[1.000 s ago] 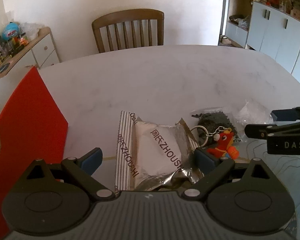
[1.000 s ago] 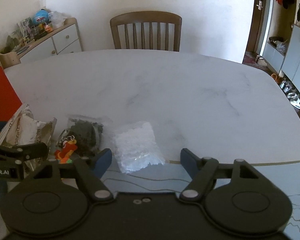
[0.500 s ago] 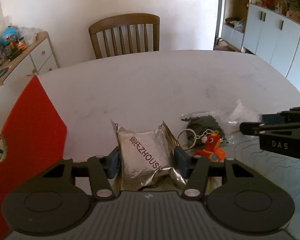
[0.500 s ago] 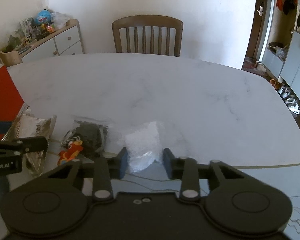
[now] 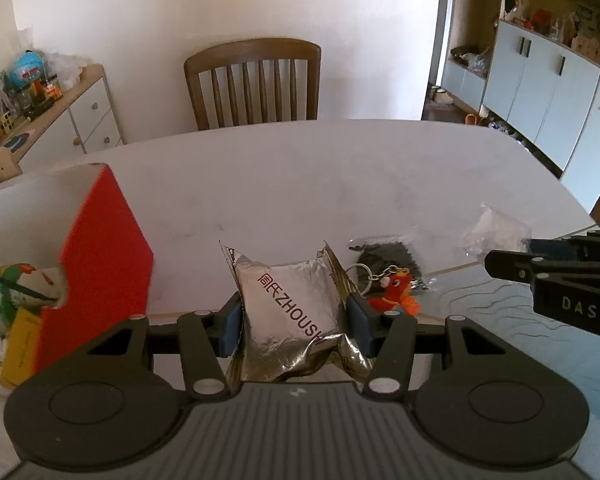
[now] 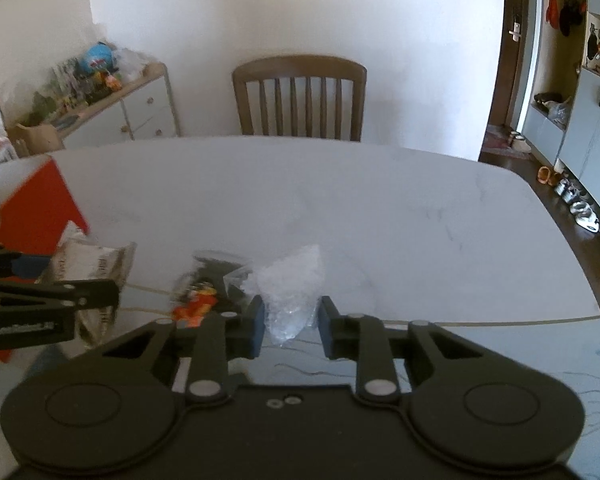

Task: Organize objects
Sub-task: 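Grasp the silver snack bag with left tool while right tool grasps the clear plastic bag, then carry the snack bag in left tool over the box while right tool carries the plastic bag, then open left tool to drop the snack bag in the box while right tool drops the plastic bag, then move both tools back from the box toward the keychain and dark bag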

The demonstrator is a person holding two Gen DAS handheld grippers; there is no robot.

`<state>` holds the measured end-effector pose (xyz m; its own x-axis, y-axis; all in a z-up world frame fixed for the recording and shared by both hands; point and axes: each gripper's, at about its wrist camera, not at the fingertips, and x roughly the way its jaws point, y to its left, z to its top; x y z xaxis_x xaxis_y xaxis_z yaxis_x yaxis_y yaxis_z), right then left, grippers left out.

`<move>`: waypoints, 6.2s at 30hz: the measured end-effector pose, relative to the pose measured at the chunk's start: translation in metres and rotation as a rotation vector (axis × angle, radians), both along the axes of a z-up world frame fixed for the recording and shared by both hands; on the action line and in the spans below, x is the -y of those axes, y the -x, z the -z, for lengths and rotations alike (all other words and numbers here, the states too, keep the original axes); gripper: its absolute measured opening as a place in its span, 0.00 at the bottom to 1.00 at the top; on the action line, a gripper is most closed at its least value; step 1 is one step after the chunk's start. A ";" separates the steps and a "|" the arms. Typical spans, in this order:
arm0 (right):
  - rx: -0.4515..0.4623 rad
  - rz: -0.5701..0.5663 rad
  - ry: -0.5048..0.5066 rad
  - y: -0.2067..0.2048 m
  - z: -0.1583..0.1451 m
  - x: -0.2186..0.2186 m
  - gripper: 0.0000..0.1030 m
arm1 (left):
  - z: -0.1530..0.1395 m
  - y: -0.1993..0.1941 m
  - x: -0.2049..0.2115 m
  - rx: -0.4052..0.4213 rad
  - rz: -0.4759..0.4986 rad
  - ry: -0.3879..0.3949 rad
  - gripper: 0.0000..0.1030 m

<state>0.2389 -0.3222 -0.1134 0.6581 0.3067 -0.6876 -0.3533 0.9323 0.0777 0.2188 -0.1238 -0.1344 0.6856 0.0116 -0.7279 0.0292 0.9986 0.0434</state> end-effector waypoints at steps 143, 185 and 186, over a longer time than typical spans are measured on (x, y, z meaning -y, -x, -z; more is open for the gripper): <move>0.098 -0.272 -0.125 0.127 -0.116 -0.211 0.89 | -0.108 0.109 -0.224 0.092 -0.095 0.041 0.87; 0.023 -0.003 -0.097 0.031 -0.058 0.021 0.91 | -0.021 0.024 -0.007 0.083 0.073 0.044 1.00; 0.011 0.002 -0.099 0.025 -0.054 0.021 0.91 | -0.015 0.021 -0.002 0.078 0.079 0.040 1.00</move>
